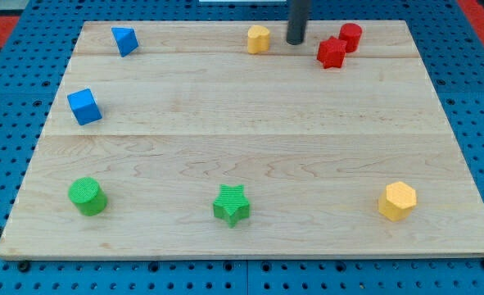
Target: Move the yellow heart to the left side of the red star
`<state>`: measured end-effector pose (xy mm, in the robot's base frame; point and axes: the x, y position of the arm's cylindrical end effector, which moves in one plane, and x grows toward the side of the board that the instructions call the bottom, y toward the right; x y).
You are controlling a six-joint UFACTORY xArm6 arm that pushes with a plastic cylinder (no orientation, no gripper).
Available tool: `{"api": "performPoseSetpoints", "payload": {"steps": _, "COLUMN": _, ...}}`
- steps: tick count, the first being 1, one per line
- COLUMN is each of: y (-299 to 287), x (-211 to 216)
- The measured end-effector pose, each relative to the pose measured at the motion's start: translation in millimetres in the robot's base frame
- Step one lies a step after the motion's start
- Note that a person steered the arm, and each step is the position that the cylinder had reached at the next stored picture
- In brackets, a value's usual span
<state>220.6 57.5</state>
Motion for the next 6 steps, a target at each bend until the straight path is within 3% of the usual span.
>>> {"api": "performPoseSetpoints", "payload": {"steps": 1, "y": -80.2, "x": -26.4}}
{"api": "performPoseSetpoints", "payload": {"steps": 2, "y": -93.5, "x": 29.9}}
{"api": "performPoseSetpoints", "payload": {"steps": 4, "y": -74.7, "x": -19.2}}
{"api": "performPoseSetpoints", "payload": {"steps": 5, "y": -57.6, "x": -2.6}}
{"api": "performPoseSetpoints", "payload": {"steps": 6, "y": -57.6, "x": 53.2}}
